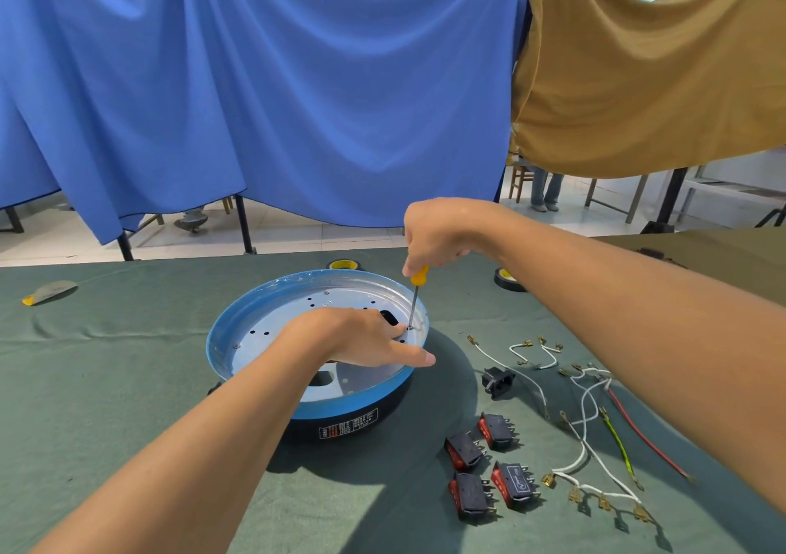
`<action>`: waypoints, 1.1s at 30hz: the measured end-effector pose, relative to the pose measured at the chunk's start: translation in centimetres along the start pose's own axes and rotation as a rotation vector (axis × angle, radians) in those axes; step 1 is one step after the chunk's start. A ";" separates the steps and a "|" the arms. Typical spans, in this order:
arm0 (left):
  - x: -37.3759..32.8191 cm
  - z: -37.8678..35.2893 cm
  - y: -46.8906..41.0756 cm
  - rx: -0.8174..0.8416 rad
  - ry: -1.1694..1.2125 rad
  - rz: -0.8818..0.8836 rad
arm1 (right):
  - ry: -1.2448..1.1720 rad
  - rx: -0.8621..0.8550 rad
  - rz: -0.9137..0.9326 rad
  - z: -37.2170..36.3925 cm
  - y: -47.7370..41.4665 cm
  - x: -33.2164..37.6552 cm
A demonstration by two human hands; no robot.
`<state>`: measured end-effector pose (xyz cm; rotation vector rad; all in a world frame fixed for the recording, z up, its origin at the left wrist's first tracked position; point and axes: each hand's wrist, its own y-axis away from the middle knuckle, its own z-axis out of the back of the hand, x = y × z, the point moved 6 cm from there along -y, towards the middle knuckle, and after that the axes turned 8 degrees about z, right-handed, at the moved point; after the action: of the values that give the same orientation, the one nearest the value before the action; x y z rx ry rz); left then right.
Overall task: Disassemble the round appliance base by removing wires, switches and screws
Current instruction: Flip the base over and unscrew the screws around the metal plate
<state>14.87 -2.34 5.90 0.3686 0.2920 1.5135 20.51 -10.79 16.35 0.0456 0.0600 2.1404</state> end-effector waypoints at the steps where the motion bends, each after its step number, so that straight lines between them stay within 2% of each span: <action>1: 0.0 0.0 0.0 0.001 0.002 0.001 | -0.037 0.019 0.015 -0.1 0.0 0.1; 4: 0.1 0.0 -0.1 0.003 0.007 0.004 | -0.174 0.074 0.011 -0.4 0.1 -0.1; 9: 0.1 -0.1 -0.1 -0.001 0.005 -0.001 | -0.099 0.014 -0.050 -0.5 -0.1 -0.7; 14: 0.0 0.0 0.0 0.001 0.004 -0.010 | -0.204 0.014 -0.054 -0.8 -0.1 -1.4; 22: -0.1 0.1 0.1 -0.006 -0.002 -0.024 | -0.404 0.125 0.030 -0.9 0.3 -0.7; 24: 0.0 0.1 0.1 -0.015 -0.004 -0.028 | -0.414 0.077 0.018 -1.1 0.0 -0.4; 28: 0.1 -0.1 0.0 -0.001 0.019 -0.054 | -0.297 -0.197 -0.063 -0.7 -0.5 -1.3; 29: 0.3 -0.2 0.0 0.008 0.041 -0.061 | -0.264 -0.222 -0.078 -0.7 -0.6 -1.6; 31: 0.9 -0.1 -0.2 -0.008 0.112 -0.069 | -0.237 -0.190 -0.086 -0.7 -0.6 -2.0; 33: 1.8 0.7 -0.8 -0.107 0.177 -0.086 | -0.269 -0.122 -0.062 -0.9 -0.7 -2.0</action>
<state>15.95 -0.61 6.32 0.1359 0.3599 1.4729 22.08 -12.09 15.36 0.2563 -0.2237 2.0535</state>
